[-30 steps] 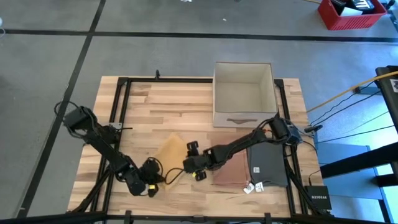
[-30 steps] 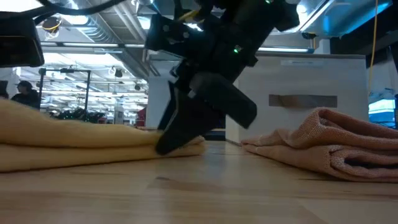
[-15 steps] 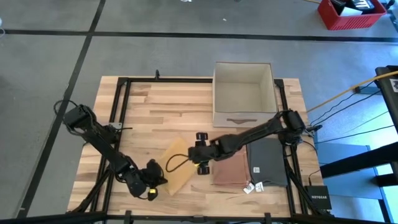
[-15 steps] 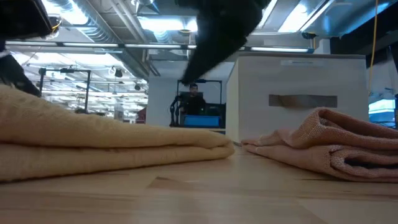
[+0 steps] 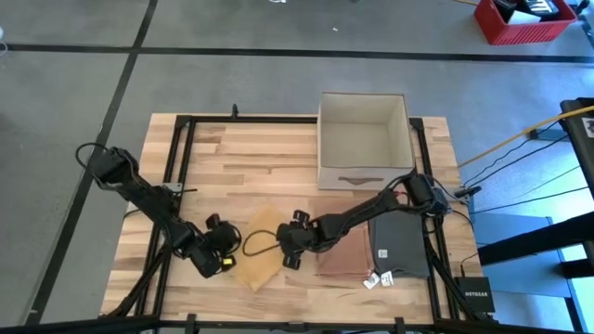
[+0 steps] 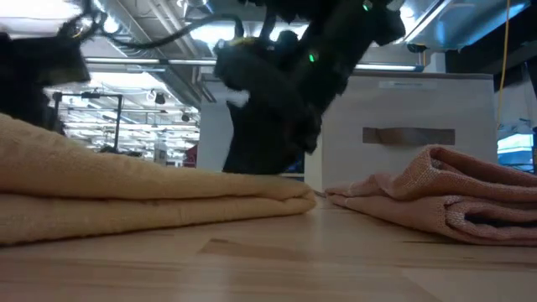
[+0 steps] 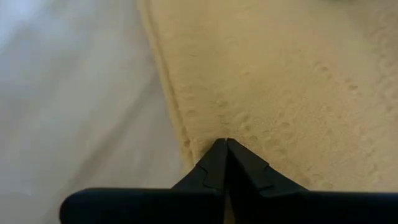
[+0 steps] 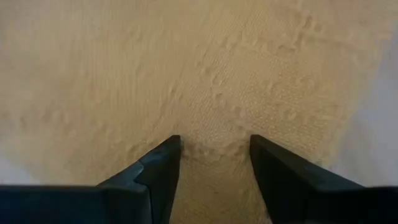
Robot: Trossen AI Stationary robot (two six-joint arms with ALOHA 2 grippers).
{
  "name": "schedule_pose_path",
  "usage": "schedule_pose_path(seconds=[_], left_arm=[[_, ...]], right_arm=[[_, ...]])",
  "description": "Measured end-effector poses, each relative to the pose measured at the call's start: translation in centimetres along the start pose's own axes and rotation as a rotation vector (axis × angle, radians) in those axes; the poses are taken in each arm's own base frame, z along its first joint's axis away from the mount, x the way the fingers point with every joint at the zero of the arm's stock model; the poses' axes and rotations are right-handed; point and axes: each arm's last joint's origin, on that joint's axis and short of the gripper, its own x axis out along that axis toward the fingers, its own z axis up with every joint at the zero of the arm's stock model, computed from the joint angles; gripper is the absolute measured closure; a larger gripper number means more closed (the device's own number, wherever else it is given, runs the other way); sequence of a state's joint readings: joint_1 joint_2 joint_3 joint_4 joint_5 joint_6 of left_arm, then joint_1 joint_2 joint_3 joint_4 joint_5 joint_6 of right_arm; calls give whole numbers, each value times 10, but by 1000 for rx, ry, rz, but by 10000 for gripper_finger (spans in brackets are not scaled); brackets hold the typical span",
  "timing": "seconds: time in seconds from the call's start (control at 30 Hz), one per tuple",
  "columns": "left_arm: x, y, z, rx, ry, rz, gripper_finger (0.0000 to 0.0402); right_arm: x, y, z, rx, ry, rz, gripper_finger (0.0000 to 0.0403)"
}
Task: Fold towel
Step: Stack the yellow towel into the light orange towel
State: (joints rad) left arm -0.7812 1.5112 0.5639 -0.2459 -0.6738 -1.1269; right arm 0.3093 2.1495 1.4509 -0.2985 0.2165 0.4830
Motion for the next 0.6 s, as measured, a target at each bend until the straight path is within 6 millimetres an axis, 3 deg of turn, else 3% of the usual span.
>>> schedule_pose_path(seconds=[0.23,0.4,0.6], left_arm=[[-7,-23,-18,-237,94,-190,399],[-14,-42,-26,-316,19,-335,399],[-26,-47,-17,-274,3,-366,399]], right_arm=[[20,4,-3,-310,-96,-109,206],[27,-2,18,-457,-289,-132,206],[-12,-2,46,-489,-308,-83,206]])
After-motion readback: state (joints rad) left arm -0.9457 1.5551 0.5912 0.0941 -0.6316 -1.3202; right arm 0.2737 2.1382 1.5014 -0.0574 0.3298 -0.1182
